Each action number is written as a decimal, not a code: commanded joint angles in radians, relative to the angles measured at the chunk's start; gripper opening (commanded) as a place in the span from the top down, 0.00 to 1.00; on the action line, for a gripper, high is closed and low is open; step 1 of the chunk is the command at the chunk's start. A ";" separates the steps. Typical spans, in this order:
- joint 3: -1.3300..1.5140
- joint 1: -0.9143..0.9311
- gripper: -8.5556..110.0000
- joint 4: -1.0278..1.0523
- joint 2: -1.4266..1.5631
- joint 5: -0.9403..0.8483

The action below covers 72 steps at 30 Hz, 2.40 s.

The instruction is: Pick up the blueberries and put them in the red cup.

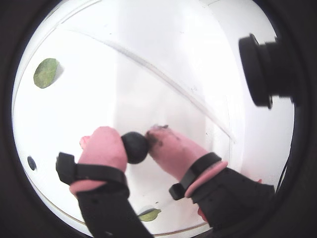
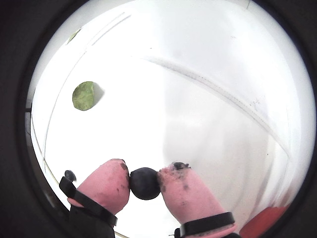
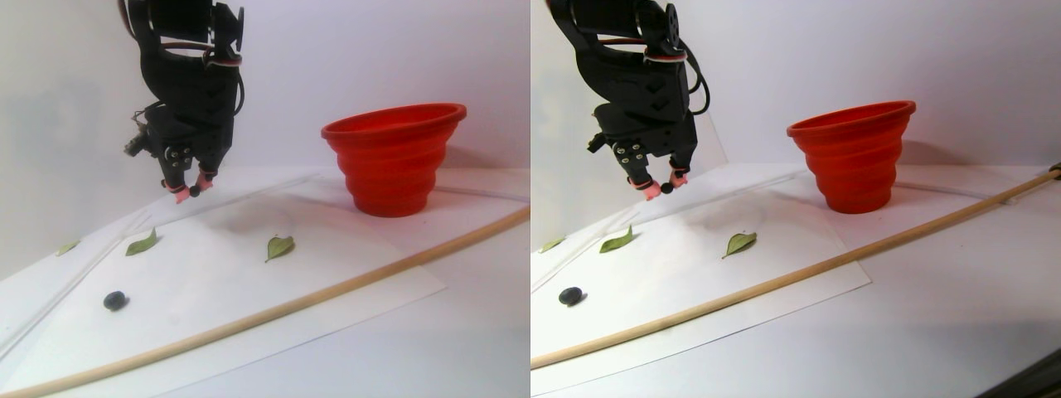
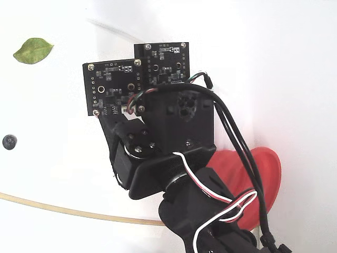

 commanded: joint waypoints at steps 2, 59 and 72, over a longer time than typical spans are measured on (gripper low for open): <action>0.015 0.000 0.84 0.028 0.169 0.012; 0.215 0.273 0.84 0.572 0.851 0.066; 0.209 0.370 0.84 0.718 0.980 0.084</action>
